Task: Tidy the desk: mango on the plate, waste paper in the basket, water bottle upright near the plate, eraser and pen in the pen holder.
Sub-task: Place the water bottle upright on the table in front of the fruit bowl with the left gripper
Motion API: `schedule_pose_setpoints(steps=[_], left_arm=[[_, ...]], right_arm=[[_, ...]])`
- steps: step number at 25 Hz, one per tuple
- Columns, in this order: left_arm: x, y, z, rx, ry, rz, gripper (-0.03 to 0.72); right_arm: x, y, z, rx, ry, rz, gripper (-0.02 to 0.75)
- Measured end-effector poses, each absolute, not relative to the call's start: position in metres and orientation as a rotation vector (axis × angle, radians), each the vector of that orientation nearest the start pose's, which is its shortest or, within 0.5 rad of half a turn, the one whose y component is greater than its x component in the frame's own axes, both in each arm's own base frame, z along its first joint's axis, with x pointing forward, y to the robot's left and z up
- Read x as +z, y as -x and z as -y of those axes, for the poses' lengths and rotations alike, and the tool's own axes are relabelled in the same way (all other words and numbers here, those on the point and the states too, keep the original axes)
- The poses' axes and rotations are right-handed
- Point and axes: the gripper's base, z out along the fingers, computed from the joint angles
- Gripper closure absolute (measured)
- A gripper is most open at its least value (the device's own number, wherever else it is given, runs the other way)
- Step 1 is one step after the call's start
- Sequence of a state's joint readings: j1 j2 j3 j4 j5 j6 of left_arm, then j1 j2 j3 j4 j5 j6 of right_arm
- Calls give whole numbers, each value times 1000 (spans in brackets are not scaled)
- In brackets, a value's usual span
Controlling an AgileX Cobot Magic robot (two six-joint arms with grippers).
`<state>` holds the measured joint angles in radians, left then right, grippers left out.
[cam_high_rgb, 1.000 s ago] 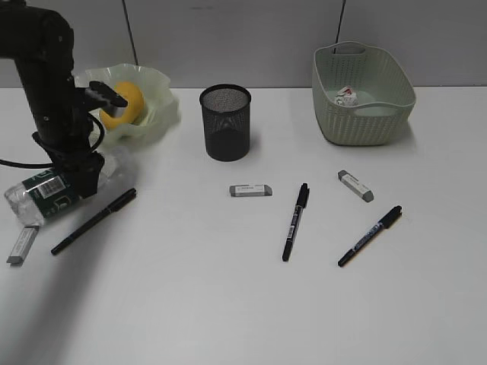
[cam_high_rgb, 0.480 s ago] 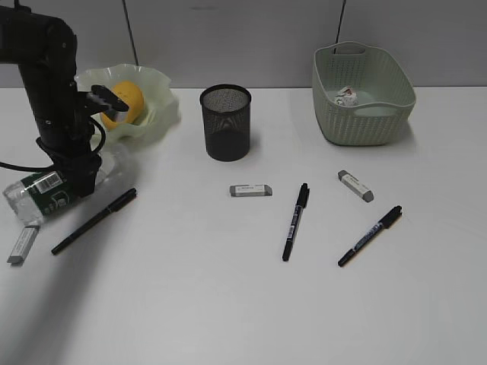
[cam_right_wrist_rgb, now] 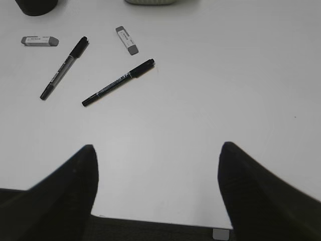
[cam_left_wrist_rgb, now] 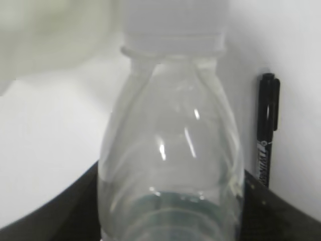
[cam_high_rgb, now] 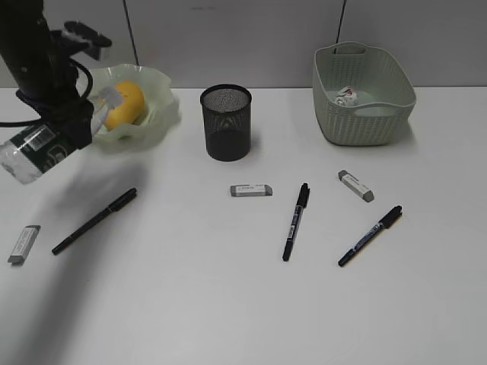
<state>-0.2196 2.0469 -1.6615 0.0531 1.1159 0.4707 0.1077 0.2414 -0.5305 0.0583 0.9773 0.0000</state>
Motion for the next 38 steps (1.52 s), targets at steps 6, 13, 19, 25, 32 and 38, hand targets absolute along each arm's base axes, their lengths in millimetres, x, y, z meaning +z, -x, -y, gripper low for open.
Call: schedule_pose_setpoints(steps=[6, 13, 19, 25, 32, 38], left_arm=[[268, -401, 81, -152, -778, -2717, 195], [263, -368, 42, -288, -495, -2712, 195], [252, -330, 28, -262, -185, -2446, 195], [240, -323, 24, -147, 64, -2174, 195], [226, -340, 35, -14, 105, -1993, 195], [188, -351, 35, 58, 213, -1931, 195]], right_arm=[[289, -34, -8, 133, 109, -2169, 153], [289, -34, -8, 133, 109, -2169, 153], [289, -34, -8, 133, 109, -2169, 153], [289, -34, -8, 133, 109, -2169, 153], [289, -35, -8, 133, 109, -2167, 153], [290, -35, -8, 133, 109, -2164, 153]])
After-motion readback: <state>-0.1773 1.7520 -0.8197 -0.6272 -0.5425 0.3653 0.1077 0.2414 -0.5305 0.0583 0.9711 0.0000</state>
